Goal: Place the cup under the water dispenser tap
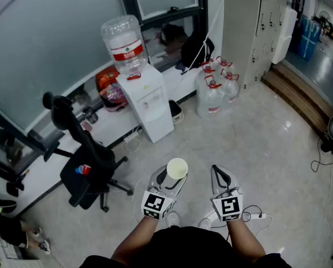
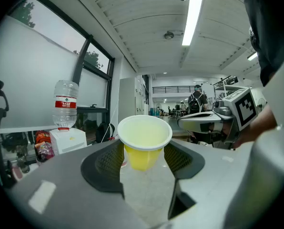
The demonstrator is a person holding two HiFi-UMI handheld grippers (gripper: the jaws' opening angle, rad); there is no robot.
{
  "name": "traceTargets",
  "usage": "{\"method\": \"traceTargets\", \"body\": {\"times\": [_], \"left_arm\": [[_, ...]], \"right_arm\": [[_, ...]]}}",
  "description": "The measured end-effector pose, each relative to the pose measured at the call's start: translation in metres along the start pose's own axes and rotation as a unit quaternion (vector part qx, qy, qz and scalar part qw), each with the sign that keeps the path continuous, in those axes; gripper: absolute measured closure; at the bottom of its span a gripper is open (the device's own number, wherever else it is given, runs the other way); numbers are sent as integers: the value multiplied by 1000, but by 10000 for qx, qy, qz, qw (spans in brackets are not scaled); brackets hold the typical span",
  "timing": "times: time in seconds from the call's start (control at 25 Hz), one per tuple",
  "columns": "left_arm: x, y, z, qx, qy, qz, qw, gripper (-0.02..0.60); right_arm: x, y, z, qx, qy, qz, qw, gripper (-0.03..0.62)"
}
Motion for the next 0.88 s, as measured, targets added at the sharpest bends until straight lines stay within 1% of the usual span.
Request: {"method": "traceTargets", "body": {"times": [0.28, 0.48, 0.68, 0.88], "left_arm": [[5, -12, -13, -14, 24, -10, 10000, 296], [9, -20, -22, -20, -20, -48, 10000, 296], [11, -27, -41, 12, -41, -84, 10000, 296], [7, -33, -61, 71, -41, -78, 9999, 296]], "right_arm": [[-6, 9, -15, -53, -21, 70, 10000, 592], [-9, 13, -26, -95, 197, 155, 9996, 592], [-13, 27, -40, -112, 328, 68, 9994, 592], [-18, 44, -51, -67, 285, -63, 9996, 592]]}}
Point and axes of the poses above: the fingertips, and each gripper's own axes: y forward along the fingers, z to its right, x out of its underside, the point moved 6 cm from there along -y, backward along the fingers, and after that the axes turned 13 degrees about -y, right-handed, at the moved point
